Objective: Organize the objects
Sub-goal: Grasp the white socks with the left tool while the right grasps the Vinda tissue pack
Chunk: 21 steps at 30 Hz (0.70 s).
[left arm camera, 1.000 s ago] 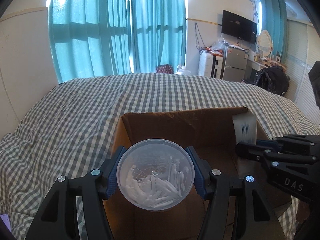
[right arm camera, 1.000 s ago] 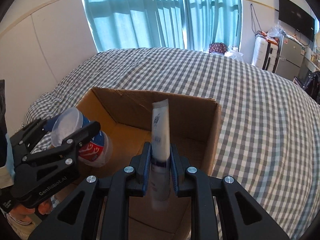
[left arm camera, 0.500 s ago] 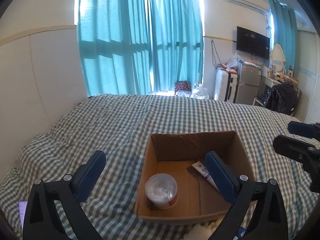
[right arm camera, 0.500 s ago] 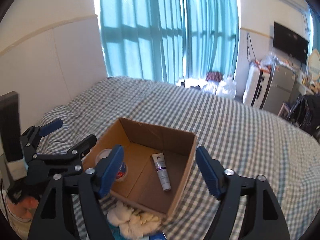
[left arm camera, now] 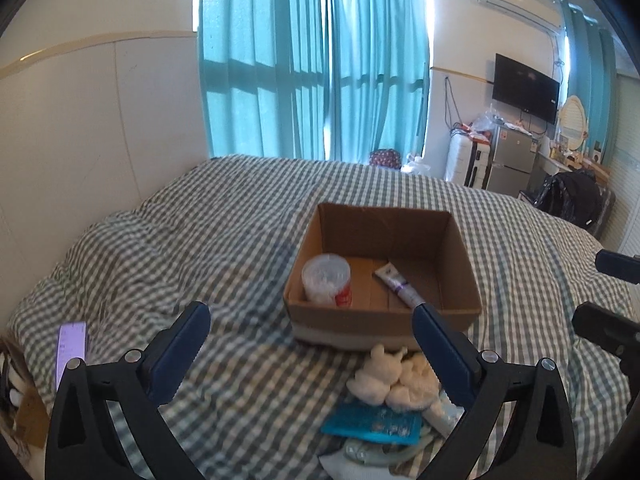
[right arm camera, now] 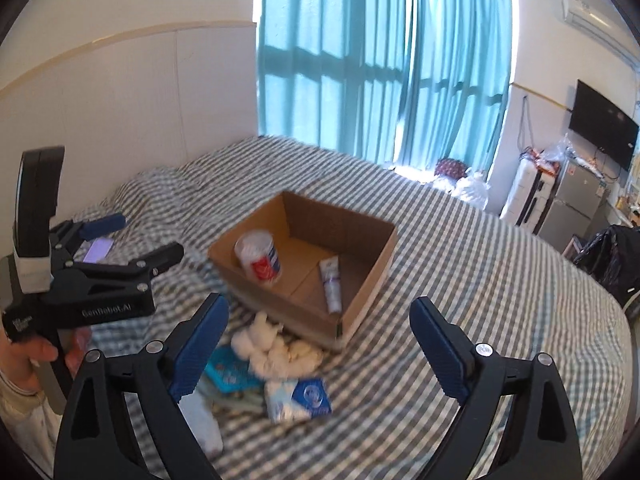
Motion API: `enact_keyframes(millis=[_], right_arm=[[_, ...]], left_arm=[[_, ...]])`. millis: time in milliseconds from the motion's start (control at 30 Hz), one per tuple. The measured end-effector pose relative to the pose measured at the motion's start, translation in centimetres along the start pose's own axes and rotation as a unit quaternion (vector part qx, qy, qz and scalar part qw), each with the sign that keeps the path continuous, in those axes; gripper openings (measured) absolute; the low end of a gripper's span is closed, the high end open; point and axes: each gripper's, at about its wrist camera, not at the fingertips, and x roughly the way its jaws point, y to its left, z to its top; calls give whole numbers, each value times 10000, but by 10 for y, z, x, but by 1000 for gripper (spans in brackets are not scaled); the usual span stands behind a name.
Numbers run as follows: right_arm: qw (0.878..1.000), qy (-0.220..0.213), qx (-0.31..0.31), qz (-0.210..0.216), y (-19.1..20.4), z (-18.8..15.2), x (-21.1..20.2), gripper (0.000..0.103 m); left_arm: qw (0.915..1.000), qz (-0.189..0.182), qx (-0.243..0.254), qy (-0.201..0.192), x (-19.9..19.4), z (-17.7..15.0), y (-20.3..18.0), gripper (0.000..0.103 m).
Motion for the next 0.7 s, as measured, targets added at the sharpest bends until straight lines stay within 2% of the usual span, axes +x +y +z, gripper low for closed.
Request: enact_keyframes(millis=[233,367,500,700], right_arm=[[9994,216,-85,249,3,-52,29,92],[9990,370,-183,196,4,-78,54,92],[9966,769,-104,282,6,-96,74,92],[9948,968,-182,247,11,-101,86,92]], left_arm=[[9990,44,-129,423,-1,-58,-8,103],[9965,-45,-248,792,5,-89,-15,103],[9953,-113,-58,964,7,-113,-29,103],[9880,-411,413,1431,15,-145,-56,103]])
